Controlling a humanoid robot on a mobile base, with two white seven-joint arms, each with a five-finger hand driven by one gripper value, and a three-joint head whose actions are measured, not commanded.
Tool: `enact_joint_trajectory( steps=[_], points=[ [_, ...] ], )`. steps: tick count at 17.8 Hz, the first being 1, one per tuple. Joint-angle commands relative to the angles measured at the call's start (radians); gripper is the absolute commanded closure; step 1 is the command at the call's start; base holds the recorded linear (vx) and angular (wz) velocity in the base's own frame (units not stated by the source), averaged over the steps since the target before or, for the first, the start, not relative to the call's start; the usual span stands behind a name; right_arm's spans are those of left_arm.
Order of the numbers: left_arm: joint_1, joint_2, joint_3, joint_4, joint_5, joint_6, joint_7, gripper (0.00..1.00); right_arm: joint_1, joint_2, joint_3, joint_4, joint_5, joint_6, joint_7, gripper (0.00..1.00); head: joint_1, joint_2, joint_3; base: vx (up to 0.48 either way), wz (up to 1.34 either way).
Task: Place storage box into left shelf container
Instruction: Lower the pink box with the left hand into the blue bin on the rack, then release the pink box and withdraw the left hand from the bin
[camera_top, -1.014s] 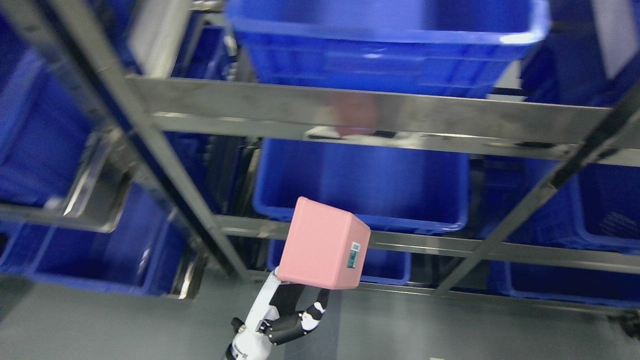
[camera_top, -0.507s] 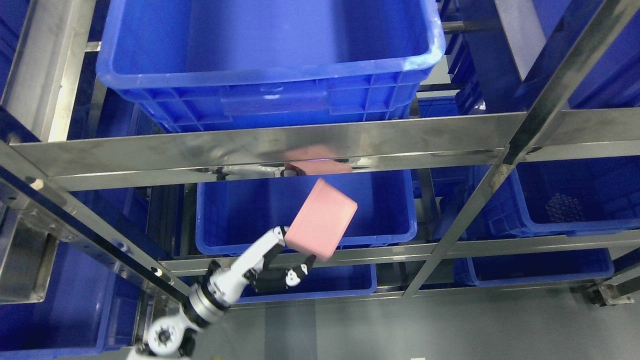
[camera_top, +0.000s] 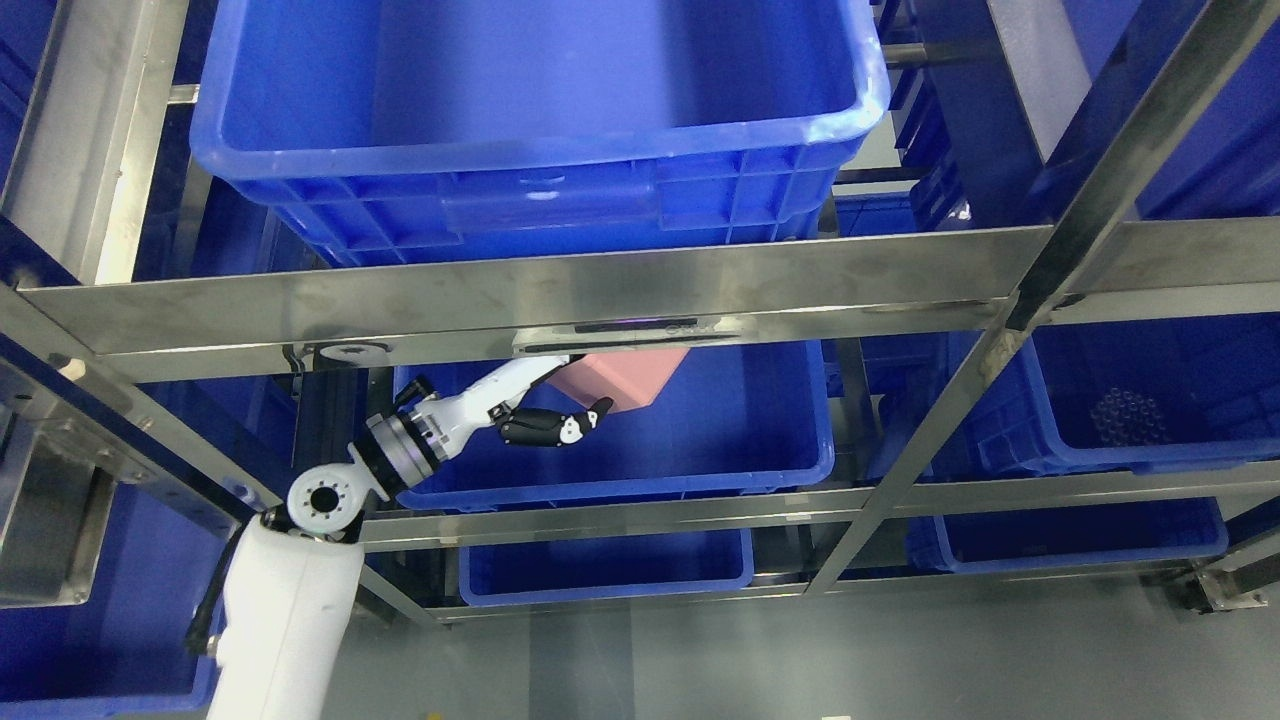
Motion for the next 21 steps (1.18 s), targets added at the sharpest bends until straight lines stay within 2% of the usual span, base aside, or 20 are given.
enact_joint_trajectory(
  steps=[1,2,3,5,6,7,9,10,13,14,17,21],
  points=[
    [-0.092,-0.074,0.041,0.307,-0.181,-0.011,0.019,0.77,0.009,-0.017,-0.005,-0.017,0.002,-0.001,0.001,0.00,0.0000,0.000,0.000,0.000,0.00],
    [-0.092,-0.074,0.043,0.304,-0.176,-0.011,0.041,0.68,0.009,-0.017,-0.005,-0.017,0.002,-0.001,0.001,0.00,0.0000,0.000,0.000,0.000,0.00],
    [-0.092,-0.074,0.043,0.299,-0.175,-0.011,0.070,0.55,0.009,-0.017,-0.005,-0.017,0.002,-0.001,0.001,0.00,0.0000,0.000,0.000,0.000,0.00],
    [-0.095,-0.074,0.053,0.286,-0.170,-0.005,0.102,0.22,0.009,-0.017,-0.005,-0.017,0.002,-0.001,0.001,0.00,0.0000,0.000,0.000,0.000,0.00],
    [-0.093,-0.074,0.059,0.255,-0.160,-0.002,0.111,0.10,0.009,-0.017,-0.005,-0.017,0.002,-0.001,0.001,0.00,0.0000,0.000,0.000,0.000,0.00],
    [-0.081,-0.074,0.073,0.197,-0.109,0.007,0.123,0.03,0.009,-0.017,-0.005,-0.017,0.002,-0.001,0.001,0.00,0.0000,0.000,0.000,0.000,0.00],
    [-0.017,-0.074,0.084,0.038,0.134,0.099,0.189,0.01,0.009,-0.017,-0.005,-0.017,0.002,-0.001,0.001,0.00,0.0000,0.000,0.000,0.000,0.00],
    [0.026,-0.074,0.096,-0.060,0.223,0.150,0.272,0.01,0.009,-0.017,-0.005,-0.017,0.002,-0.001,0.001,0.00,0.0000,0.000,0.000,0.000,0.00],
    [0.195,-0.074,0.087,-0.327,0.281,0.182,0.684,0.01,0.009,-0.017,-0.005,-0.017,0.002,-0.001,0.001,0.00,0.0000,0.000,0.000,0.000,0.00],
    [0.248,-0.074,0.081,-0.399,0.282,0.202,0.758,0.01,0.009,-0.017,-0.005,-0.017,0.002,-0.001,0.001,0.00,0.0000,0.000,0.000,0.000,0.00],
    [0.367,-0.074,0.078,-0.578,0.305,0.219,0.762,0.01,0.009,-0.017,-0.005,-0.017,0.002,-0.001,0.001,0.00,0.0000,0.000,0.000,0.000,0.00],
    [0.470,-0.074,0.115,-0.570,0.305,0.164,0.762,0.01,0.009,-0.017,-0.005,-0.017,0.002,-0.001,0.001,0.00,0.0000,0.000,0.000,0.000,0.00]
  ],
)
